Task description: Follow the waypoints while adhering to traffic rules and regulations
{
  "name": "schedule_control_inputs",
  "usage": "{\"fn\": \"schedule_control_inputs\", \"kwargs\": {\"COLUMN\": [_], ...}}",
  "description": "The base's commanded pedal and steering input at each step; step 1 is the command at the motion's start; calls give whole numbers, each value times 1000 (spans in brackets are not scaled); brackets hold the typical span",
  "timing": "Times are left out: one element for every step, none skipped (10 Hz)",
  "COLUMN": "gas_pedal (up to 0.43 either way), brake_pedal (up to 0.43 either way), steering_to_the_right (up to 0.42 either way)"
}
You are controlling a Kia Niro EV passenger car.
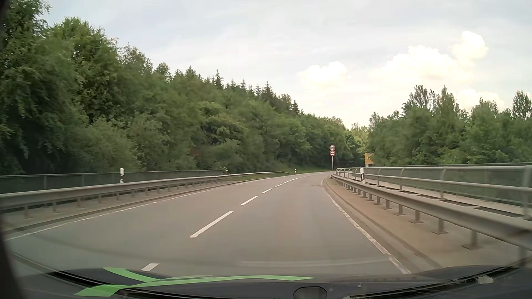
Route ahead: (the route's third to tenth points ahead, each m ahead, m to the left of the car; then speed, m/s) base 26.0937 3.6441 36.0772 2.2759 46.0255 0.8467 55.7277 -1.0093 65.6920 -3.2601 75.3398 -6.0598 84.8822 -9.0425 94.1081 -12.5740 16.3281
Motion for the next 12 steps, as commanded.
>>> {"fn": "schedule_control_inputs", "kwargs": {"gas_pedal": [150, 150, 150, 150, 150, 150, 150, 150, 150, 150, 150, 150], "brake_pedal": [0, 0, 0, 0, 0, 0, 0, 0, 0, 0, 0, 0], "steering_to_the_right": [15, 15, 16, 16, 16, 16, 16, 16, 16, 17, 17, 16]}}
